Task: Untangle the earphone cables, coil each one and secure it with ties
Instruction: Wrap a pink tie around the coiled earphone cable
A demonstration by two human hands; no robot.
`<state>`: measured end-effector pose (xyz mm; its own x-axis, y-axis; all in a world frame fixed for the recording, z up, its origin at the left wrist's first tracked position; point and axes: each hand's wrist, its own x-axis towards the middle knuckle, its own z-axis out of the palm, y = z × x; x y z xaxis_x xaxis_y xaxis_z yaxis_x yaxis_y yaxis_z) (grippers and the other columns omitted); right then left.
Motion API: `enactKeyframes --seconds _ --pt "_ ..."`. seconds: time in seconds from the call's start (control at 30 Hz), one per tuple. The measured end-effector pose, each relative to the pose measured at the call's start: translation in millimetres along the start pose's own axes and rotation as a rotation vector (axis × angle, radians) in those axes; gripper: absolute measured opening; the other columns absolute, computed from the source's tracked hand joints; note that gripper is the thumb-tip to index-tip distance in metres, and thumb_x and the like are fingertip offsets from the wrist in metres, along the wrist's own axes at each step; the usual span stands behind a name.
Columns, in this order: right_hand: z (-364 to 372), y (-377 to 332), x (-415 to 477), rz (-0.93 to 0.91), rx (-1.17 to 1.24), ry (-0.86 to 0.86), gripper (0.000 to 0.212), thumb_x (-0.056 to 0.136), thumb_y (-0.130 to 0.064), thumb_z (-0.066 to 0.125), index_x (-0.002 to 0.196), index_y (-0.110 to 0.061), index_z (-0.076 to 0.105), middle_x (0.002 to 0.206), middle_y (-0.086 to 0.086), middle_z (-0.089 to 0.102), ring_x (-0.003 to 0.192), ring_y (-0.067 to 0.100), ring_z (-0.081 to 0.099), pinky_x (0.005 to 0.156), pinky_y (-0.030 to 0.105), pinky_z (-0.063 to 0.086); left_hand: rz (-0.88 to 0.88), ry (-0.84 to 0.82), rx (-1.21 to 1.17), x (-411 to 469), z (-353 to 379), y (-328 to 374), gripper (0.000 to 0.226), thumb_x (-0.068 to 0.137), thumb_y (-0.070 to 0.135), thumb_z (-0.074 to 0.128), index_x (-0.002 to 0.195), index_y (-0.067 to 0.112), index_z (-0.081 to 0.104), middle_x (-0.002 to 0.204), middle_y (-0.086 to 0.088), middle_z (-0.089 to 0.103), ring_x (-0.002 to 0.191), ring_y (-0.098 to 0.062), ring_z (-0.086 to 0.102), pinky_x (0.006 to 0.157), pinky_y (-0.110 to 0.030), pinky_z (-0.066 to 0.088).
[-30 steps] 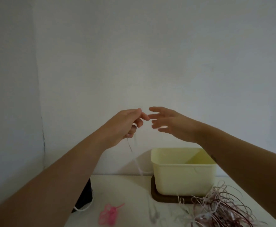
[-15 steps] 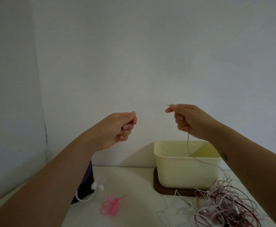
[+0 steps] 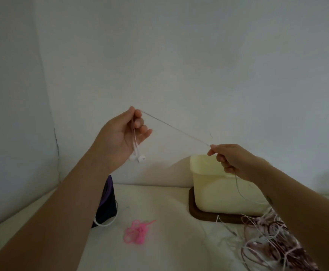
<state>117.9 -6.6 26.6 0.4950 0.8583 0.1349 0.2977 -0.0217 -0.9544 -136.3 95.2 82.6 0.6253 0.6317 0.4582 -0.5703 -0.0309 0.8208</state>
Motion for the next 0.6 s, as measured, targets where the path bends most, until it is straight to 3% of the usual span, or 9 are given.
enactKeyframes --seconds 0.1,0.23,0.3,0.37,0.43,0.5,0.6 --pt "3 5 10 0.006 -0.008 0.055 0.028 0.098 -0.03 0.047 0.087 -0.008 0.062 0.056 -0.003 0.032 0.048 0.009 0.024 0.046 0.023 0.021 0.024 0.01 -0.091 -1 7 -3 0.031 0.099 0.028 0.036 0.075 0.019 0.053 0.055 0.009 0.051 0.056 -0.006 0.055 0.086 -0.03 0.05" --pt "3 14 22 -0.009 -0.038 0.102 0.029 0.098 -0.028 0.047 0.085 -0.008 0.063 0.058 -0.002 0.037 0.05 0.01 0.027 0.046 0.022 0.024 -0.013 -0.018 -0.199 -1 10 -8 0.029 0.099 0.028 0.037 0.074 0.021 0.051 0.06 0.01 0.054 0.059 -0.004 0.058 0.079 -0.028 0.055" --pt "5 15 26 -0.018 -0.077 0.101 0.027 0.098 -0.027 0.048 0.086 -0.009 0.064 0.067 0.001 0.049 0.055 0.011 0.036 0.051 0.023 0.03 -0.028 -0.02 -0.174 0 14 -13 0.029 0.099 0.028 0.038 0.073 0.021 0.05 0.061 0.009 0.055 0.059 -0.004 0.06 0.074 -0.025 0.056" --pt "8 13 30 -0.076 -0.27 0.146 0.023 0.096 -0.026 0.051 0.101 -0.009 0.066 0.093 0.005 0.062 0.075 0.015 0.053 0.069 0.024 0.04 -0.048 -0.035 -0.086 0 20 -18 0.03 0.098 0.026 0.037 0.073 0.02 0.051 0.061 0.008 0.055 0.055 -0.005 0.059 0.065 -0.022 0.055" --pt "12 7 32 -0.187 -0.405 0.208 0.035 0.095 -0.026 0.053 0.124 -0.008 0.058 0.12 0.005 0.06 0.107 0.017 0.055 0.089 0.024 0.036 -0.081 -0.084 0.006 0 26 -26 0.03 0.098 0.023 0.037 0.072 0.016 0.051 0.058 0.004 0.055 0.051 -0.008 0.056 0.058 -0.021 0.054" --pt "20 -6 27 -0.292 -0.244 0.174 0.038 0.096 -0.03 0.05 0.13 -0.014 0.054 0.128 -0.001 0.057 0.117 0.011 0.051 0.097 0.024 0.035 -0.119 -0.138 0.072 0 31 -36 0.031 0.098 0.021 0.037 0.072 0.013 0.052 0.057 0.001 0.055 0.05 -0.011 0.055 0.053 -0.022 0.052" --pt "31 -21 13 -0.374 0.073 -0.098 0.039 0.096 -0.046 0.042 0.12 -0.021 0.059 0.115 -0.004 0.067 0.112 0.012 0.06 0.102 0.037 0.042 -0.124 -0.173 0.145 1 32 -54 0.031 0.097 0.02 0.038 0.072 0.011 0.054 0.058 0.0 0.056 0.051 -0.012 0.055 0.052 -0.022 0.05"
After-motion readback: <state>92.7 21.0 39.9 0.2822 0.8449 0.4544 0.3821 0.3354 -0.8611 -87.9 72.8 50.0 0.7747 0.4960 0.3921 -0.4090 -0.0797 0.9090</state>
